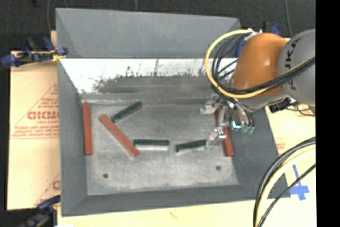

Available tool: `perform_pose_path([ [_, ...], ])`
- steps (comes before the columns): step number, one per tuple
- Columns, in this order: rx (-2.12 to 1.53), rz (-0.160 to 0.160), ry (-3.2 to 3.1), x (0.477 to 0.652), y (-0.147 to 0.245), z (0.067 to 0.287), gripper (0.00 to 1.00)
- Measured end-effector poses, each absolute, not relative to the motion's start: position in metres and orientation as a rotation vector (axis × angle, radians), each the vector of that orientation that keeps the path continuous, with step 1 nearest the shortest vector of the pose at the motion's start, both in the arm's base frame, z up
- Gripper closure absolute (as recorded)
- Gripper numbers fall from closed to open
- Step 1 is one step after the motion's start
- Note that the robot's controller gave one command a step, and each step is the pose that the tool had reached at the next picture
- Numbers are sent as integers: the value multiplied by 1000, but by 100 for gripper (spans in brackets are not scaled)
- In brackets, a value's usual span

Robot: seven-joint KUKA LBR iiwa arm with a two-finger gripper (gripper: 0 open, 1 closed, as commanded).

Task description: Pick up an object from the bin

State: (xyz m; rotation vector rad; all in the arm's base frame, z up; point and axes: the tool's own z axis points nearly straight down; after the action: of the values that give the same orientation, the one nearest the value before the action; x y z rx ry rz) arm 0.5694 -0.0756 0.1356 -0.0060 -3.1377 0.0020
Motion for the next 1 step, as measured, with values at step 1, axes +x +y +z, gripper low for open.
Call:
perform_pose_path([
  [1,-3,3,-3145,571,-75,140,0],
])
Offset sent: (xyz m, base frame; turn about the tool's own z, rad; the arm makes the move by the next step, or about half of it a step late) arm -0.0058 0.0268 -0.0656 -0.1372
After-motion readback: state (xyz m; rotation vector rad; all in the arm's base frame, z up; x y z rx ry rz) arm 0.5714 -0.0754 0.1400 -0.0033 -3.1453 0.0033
